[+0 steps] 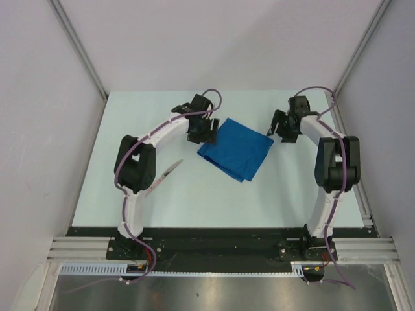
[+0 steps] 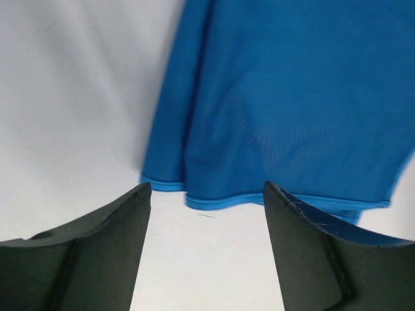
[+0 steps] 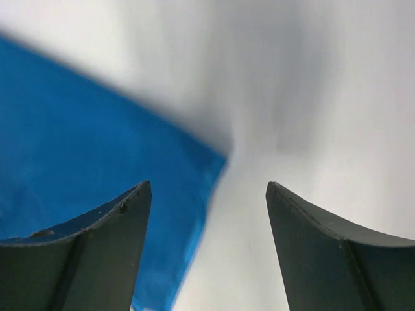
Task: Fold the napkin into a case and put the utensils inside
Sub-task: Rotate the square-folded napkin at the center of the board.
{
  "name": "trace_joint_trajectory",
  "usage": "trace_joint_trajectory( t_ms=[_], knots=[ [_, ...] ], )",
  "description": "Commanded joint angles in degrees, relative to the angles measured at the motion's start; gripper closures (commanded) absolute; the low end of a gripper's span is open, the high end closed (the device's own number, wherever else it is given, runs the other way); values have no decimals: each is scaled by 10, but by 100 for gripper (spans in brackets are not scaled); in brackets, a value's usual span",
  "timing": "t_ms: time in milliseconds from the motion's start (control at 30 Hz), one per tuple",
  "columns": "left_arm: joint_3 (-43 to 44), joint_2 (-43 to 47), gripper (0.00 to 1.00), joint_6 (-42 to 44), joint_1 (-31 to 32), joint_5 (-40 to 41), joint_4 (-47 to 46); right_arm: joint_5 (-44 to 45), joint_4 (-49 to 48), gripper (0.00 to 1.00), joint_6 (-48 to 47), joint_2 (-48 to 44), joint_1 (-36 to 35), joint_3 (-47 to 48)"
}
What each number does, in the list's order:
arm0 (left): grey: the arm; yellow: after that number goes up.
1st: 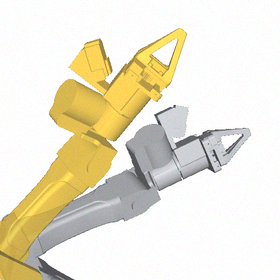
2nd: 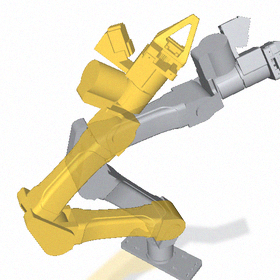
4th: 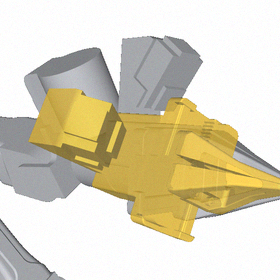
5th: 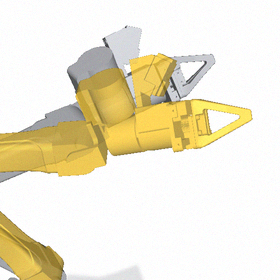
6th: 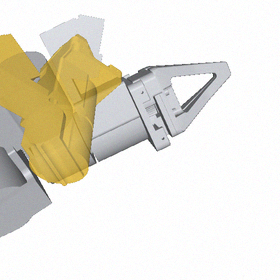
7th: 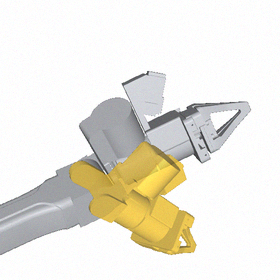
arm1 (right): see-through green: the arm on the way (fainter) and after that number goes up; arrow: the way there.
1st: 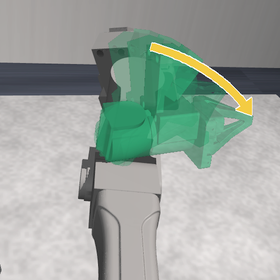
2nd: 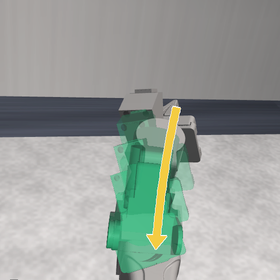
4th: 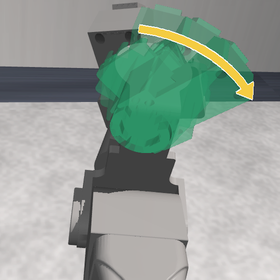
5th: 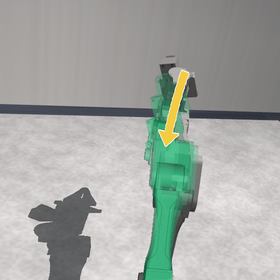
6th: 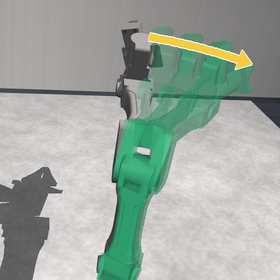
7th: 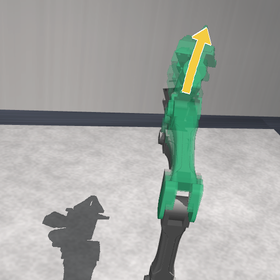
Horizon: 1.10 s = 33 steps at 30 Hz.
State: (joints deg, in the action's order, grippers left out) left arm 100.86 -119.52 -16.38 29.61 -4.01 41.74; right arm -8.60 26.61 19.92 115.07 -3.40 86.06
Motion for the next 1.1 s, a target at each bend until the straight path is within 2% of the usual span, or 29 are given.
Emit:
trace_joint_trajectory(
  t_ms=[0, 33, 67, 167, 267, 333, 400, 500, 533, 600, 633, 700, 800, 833, 933, 1067],
  knots=[
    [25, -15, 26, 15, -53, -8, 14, -43, 0, 23, 26, -129, -2, -133],
    [28, -26, 27, 14, -60, -20, 13, -96, -23, 23, 45, -153, -3, -210],
    [27, -32, 28, 12, -72, -34, 6, -117, -67, 22, 53, -171, -6, -242],
    [36, -61, 29, 10, -84, -66, 4, -137, -102, 22, 81, -232, -20, -337],
    [34, -83, 32, 8, -87, -85, -3, -157, -116, 22, 91, -281, -30, -387],
    [26, -93, 41, 5, -88, -106, -3, -145, -112, 21, 89, -303, -34, -403],
    [5, -88, 45, -9, -88, -121, -23, -135, -108, 21, 90, -328, -32, -419],
    [-43, -69, 61, -38, -88, -135, -53, -128, -99, 21, 88, -341, -33, -427],
    [-71, -63, 69, -49, -87, -138, -60, -128, -100, 21, 89, -344, -32, -431],
    [-105, -38, 74, -80, -84, -151, -94, -127, -103, 21, 89, -350, -33, -438],
    [-136, -30, 80, -91, -82, -152, -102, -123, -102, 21, 87, -352, -32, -439],
    [-175, -10, 84, -128, -75, -166, -133, -117, -97, 21, 86, -354, -32, -440],
    [-282, 55, 90, -190, -55, -178, -207, -107, -89, 21, 82, -367, -30, -445],
    [-335, 86, 96, -206, -49, -179, -223, -103, -88, 21, 79, -368, -32, -447],
    [-431, 146, 96, -282, -1, -178, -301, -99, -81, 21, 76, -372, -32, -452],
    [-506, 194, 91, -317, 33, -159, -333, -94, -69, 21, 72, -380, -33, -458]
  ],
)
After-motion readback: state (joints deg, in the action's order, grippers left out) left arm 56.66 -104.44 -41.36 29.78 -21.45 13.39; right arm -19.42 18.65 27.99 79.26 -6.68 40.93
